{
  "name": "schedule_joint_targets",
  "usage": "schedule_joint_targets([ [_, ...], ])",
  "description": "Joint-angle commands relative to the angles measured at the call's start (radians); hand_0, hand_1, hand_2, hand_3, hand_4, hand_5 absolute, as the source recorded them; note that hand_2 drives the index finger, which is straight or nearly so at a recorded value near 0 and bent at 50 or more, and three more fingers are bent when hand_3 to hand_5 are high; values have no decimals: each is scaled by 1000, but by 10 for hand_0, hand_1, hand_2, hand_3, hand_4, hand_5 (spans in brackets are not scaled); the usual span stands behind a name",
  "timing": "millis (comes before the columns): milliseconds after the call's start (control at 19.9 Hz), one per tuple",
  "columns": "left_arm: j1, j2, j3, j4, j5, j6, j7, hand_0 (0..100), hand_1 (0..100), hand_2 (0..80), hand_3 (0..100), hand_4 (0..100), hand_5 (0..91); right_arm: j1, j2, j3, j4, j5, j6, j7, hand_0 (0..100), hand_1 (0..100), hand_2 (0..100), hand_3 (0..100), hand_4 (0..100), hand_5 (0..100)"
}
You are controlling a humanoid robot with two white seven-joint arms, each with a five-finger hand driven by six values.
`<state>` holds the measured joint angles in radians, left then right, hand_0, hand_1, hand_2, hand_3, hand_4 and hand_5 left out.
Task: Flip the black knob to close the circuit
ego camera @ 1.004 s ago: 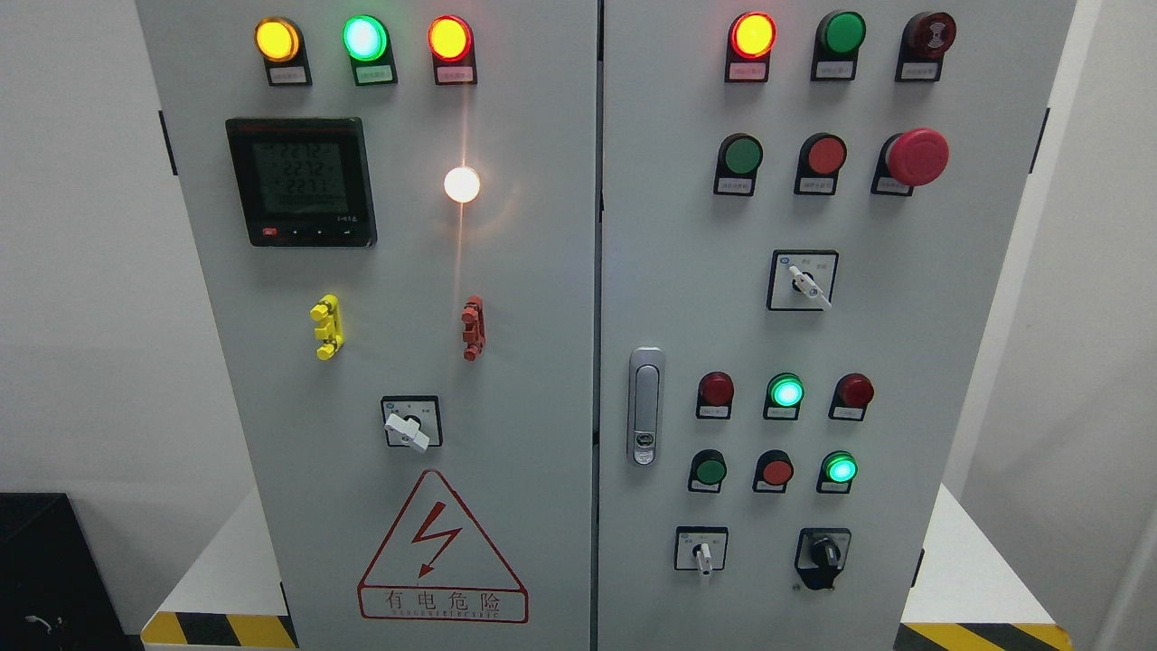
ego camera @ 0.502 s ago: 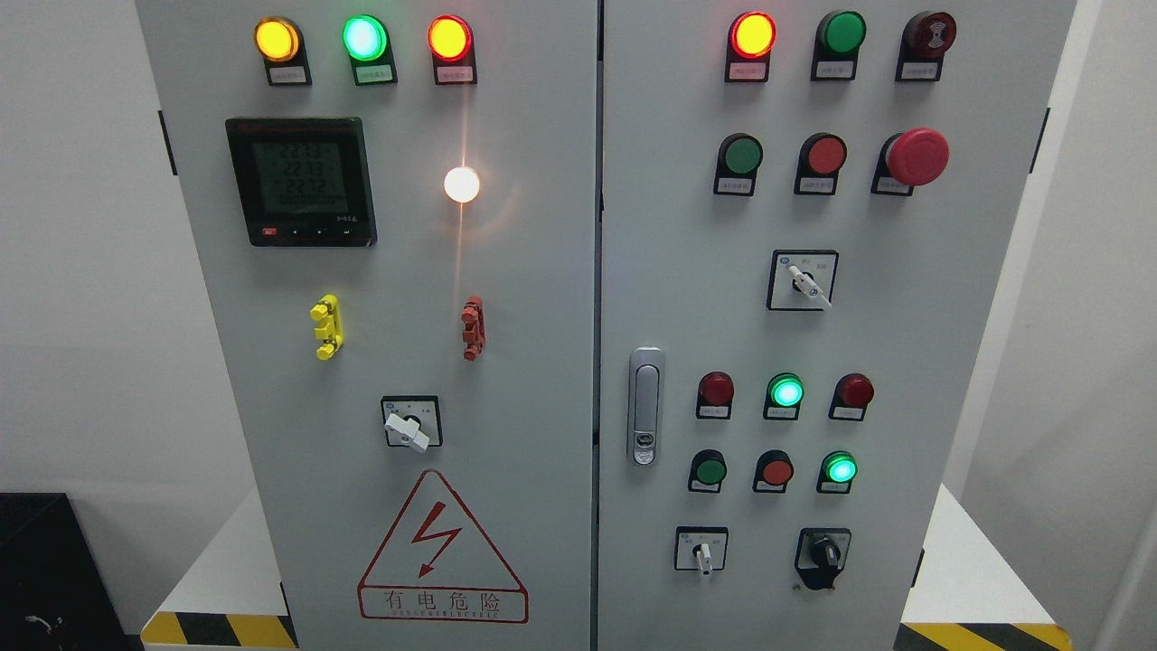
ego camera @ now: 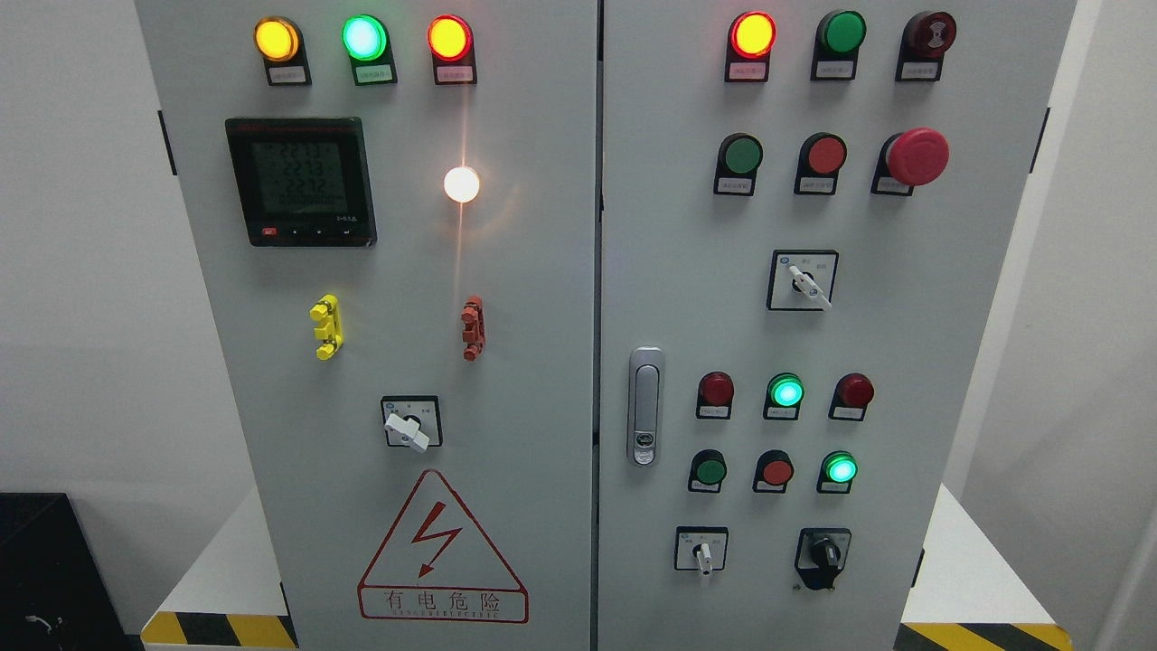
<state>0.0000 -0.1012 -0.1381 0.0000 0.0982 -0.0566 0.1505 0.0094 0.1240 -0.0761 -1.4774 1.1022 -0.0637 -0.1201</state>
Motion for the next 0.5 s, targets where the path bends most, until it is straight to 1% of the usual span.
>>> schedule_joint_targets([
  [0, 23, 0, 0, -29, 0, 0, 0, 120, 556, 0, 0, 0, 0, -29, 2, -5, -101, 82, 34, 0, 0, 57, 886, 1000, 984, 1000],
  [100, 23, 0, 0, -29, 0, 0, 0, 120, 556, 0, 0, 0, 0, -43, 2, -4, -106, 84, 65, 3, 0, 47, 888, 1000, 985, 1000],
  [452, 23, 0, 0, -29, 0, 0, 0, 120, 556, 0, 0, 0, 0, -118, 2, -2, -103, 109, 113, 25, 0, 40, 884, 1000, 987, 1000],
])
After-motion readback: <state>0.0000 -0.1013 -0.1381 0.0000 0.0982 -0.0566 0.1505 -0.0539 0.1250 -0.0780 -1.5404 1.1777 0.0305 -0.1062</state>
